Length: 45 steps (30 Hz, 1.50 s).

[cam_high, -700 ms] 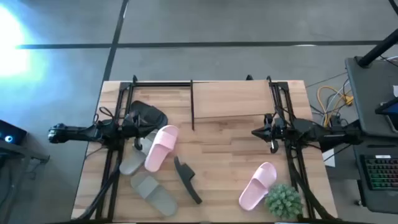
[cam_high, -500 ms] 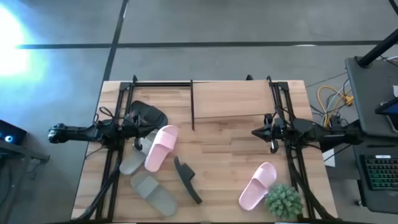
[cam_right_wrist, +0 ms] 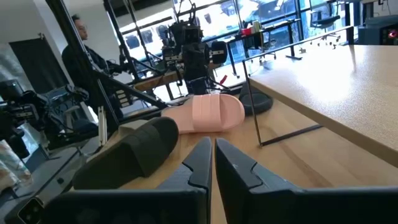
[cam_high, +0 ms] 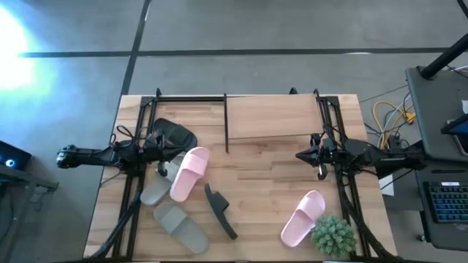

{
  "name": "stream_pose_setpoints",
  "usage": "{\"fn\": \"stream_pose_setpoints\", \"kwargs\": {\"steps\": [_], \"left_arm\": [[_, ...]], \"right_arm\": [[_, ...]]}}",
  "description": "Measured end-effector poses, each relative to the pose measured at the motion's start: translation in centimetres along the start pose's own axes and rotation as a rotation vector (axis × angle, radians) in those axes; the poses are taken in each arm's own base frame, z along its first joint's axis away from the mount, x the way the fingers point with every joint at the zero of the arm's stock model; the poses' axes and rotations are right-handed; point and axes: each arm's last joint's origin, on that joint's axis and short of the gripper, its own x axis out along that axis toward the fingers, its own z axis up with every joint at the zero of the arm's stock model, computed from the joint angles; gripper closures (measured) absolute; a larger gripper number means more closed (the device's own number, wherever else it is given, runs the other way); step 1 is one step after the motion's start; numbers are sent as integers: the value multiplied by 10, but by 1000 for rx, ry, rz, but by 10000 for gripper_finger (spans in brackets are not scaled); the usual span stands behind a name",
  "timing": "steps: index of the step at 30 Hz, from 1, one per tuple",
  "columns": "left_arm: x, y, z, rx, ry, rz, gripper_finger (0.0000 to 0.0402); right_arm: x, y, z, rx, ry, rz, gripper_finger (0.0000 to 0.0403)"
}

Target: Pick and place slides into the shelf

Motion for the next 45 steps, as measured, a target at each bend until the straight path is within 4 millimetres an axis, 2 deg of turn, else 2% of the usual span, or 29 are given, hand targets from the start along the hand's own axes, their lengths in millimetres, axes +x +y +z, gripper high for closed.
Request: {"fn": "stream_pose_setpoints", "kwargs": {"steps": [42,45], "left_arm": [[0,0,0,0,0,0,401],[0,0,0,0,0,0,401]], "right_arm": [[0,0,0,1,-2,1,390],[0,1,2,144,-22,9,390]]}}
